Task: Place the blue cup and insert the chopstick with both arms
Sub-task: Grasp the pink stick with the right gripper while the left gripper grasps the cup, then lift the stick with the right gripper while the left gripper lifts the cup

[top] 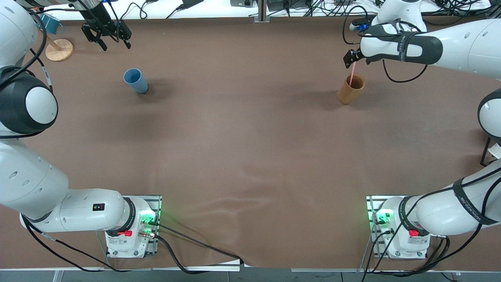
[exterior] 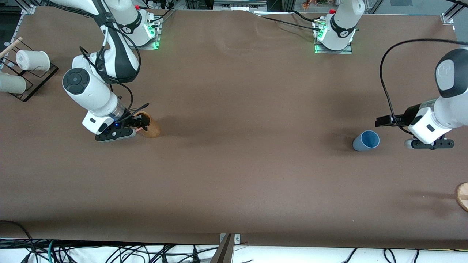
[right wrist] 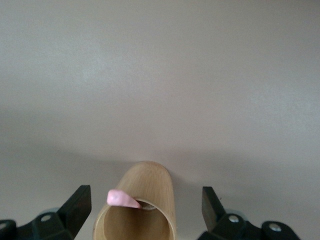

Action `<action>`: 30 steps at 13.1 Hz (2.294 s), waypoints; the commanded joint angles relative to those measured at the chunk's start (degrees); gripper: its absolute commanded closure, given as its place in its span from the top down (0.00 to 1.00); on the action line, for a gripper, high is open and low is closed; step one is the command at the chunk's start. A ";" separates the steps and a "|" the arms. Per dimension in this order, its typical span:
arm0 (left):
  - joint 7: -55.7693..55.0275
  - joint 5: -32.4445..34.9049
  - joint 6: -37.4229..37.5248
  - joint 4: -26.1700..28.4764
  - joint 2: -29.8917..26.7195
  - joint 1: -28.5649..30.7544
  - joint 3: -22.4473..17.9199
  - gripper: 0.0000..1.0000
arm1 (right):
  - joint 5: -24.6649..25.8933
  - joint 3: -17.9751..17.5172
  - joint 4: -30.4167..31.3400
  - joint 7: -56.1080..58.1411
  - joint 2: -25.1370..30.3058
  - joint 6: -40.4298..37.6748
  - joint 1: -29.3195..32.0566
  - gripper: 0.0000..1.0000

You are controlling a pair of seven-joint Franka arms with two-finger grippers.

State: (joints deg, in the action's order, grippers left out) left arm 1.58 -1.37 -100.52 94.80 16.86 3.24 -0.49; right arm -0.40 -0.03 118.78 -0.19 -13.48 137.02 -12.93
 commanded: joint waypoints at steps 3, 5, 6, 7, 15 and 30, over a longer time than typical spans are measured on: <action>-0.08 2.69 -9.23 1.87 5.72 -0.69 0.67 1.00 | 0.40 -0.14 2.51 -0.16 0.74 2.63 -0.08 0.73; -0.26 2.69 -15.03 4.85 7.22 -1.21 0.67 1.00 | 0.40 -0.14 2.60 -0.16 0.74 2.63 -0.08 0.55; -0.17 2.69 -18.10 6.35 7.66 -1.22 0.67 1.00 | 0.40 -0.14 2.60 -0.16 0.74 2.63 -0.08 0.42; -0.17 2.78 -20.31 7.67 7.93 -1.22 0.67 1.00 | 0.40 -0.14 2.60 -0.16 0.74 2.63 -0.08 0.28; -0.35 2.69 -22.79 11.54 7.58 -2.97 0.41 1.00 | 0.40 -0.14 -1.43 0.45 1.53 -0.77 -0.08 0.00; 0.53 2.69 -34.92 21.48 6.35 -2.54 -0.21 0.00 | 1.45 0.38 -37.66 0.28 1.89 -45.98 0.19 0.00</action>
State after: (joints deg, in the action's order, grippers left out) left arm 1.56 -0.11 -134.69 114.93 24.47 0.57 -0.59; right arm -0.02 0.53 82.50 0.03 -10.47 90.59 -12.77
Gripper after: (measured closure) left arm 0.599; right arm 0.912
